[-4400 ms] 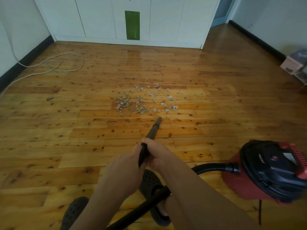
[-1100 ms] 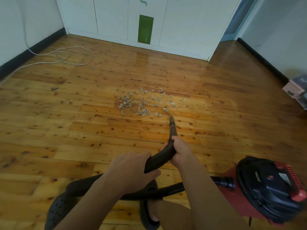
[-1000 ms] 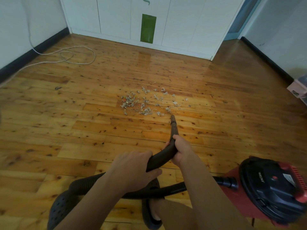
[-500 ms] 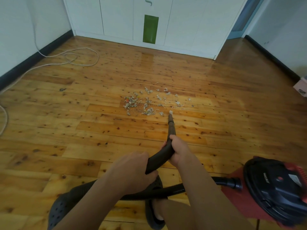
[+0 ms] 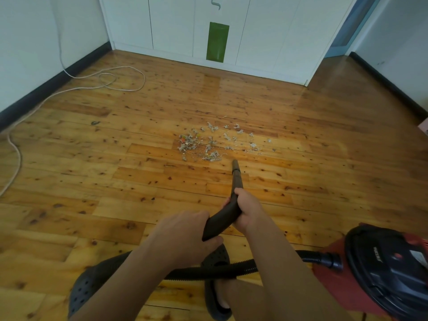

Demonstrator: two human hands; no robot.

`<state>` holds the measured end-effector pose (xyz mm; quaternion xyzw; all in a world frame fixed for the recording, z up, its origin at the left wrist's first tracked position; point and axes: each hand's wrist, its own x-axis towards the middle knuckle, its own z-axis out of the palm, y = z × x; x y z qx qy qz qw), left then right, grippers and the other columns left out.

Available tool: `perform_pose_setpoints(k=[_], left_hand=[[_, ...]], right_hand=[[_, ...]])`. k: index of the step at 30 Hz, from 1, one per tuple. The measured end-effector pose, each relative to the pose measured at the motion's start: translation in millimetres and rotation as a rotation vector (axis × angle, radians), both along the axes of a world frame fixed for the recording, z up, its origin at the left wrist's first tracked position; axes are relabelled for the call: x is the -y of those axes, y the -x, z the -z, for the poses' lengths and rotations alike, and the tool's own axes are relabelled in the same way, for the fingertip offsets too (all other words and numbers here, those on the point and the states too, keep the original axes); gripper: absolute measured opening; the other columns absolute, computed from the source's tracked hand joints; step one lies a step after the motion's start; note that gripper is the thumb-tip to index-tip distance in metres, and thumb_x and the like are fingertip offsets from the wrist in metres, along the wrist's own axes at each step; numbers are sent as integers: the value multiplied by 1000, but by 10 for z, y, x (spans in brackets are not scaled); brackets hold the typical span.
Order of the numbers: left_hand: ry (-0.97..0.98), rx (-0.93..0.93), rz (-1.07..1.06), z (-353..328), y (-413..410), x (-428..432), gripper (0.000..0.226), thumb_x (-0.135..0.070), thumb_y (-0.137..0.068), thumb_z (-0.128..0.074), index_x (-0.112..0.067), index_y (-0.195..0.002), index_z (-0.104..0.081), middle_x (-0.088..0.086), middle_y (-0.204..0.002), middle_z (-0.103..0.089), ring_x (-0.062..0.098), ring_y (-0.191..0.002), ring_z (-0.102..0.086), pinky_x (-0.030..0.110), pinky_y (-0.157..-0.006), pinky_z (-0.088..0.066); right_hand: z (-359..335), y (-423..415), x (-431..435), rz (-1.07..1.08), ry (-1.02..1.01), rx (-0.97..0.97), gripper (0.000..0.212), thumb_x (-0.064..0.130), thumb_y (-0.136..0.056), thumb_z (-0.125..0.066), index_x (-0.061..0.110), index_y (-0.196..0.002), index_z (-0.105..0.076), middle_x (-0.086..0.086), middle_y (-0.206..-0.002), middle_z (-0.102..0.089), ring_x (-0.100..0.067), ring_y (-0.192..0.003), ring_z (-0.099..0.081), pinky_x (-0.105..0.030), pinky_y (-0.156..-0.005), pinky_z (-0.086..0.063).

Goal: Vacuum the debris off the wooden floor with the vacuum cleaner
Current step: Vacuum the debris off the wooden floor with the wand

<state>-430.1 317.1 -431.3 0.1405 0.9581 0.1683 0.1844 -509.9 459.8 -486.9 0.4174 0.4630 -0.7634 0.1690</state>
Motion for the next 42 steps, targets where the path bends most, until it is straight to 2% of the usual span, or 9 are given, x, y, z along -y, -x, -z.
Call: perform_pose_setpoints(k=[6,10,15,19,25,29,34,38,42], left_hand=[[1,0,-18,21,-2,78,33,-60,-90,-52,-30,-104,-51,-11,-78,-54,3,-63,-50,17,-55,-39],[-11,20,-31,3,-4,124,31,-62,-89,-53,-32,-92,-49,-11,-73,-54,3,-58,-48,16,-50,-33],[-32,68,-82,35,-16,159,37,-68,-87,-50,-31,-87,-51,-9,-73,-57,4,-58,-51,17,-51,-35],[-51,92,-113,57,-19,197,34,-66,-88,-51,-32,-85,-51,-8,-75,-61,5,-60,-55,18,-53,-40],[-23,55,-104,35,-47,295,32,-63,-90,-49,-32,-83,-47,-8,-73,-57,4,-57,-50,18,-50,-35],[-8,70,-98,3,-71,343,31,-61,-92,-47,-31,-85,-43,-9,-73,-54,4,-56,-48,18,-49,-31],[-10,93,-98,-35,-79,398,31,-59,-94,-47,-29,-86,-42,-9,-75,-53,5,-59,-48,20,-51,-33],[-30,88,-98,-43,-84,431,30,-57,-95,-48,-27,-96,-44,-9,-78,-52,4,-60,-47,21,-52,-34],[-60,67,-84,-50,-95,451,42,-54,-96,-48,-26,-127,-42,-13,-77,-49,1,-57,-47,18,-51,-36]], right_hand=[[-27,-4,83,-33,3,-10,10,17,-100,-48,7,-102,-50,-8,-66,-48,-17,-48,-49,-28,-41,-46],[-45,-8,139,-54,-8,-16,10,17,-100,-48,7,-98,-49,-8,-64,-49,-18,-45,-49,-33,-46,-45],[-81,-31,224,-72,-3,-7,15,19,-101,-48,6,-94,-50,-7,-57,-49,-18,-44,-48,-33,-48,-45],[-85,-45,294,-95,4,-3,17,21,-102,-48,6,-95,-50,-7,-56,-49,-17,-43,-48,-34,-47,-45],[-92,-64,422,-122,14,-7,14,19,-101,-47,7,-94,-49,-7,-60,-47,-18,-42,-47,-26,-39,-47],[-96,-69,500,-149,13,2,17,21,-101,-48,6,-93,-50,-7,-58,-48,-16,-41,-48,-28,-40,-46],[-106,-74,571,-137,39,-4,12,18,-101,-49,6,-98,-49,-8,-68,-46,-16,-50,-47,-25,-38,-46],[-123,-81,614,-151,38,-18,12,17,-101,-48,6,-95,-48,-9,-70,-45,-17,-53,-46,-24,-36,-45],[-120,-104,672,-169,34,-22,13,17,-101,-48,6,-95,-48,-10,-70,-45,-18,-53,-46,-25,-36,-44]])
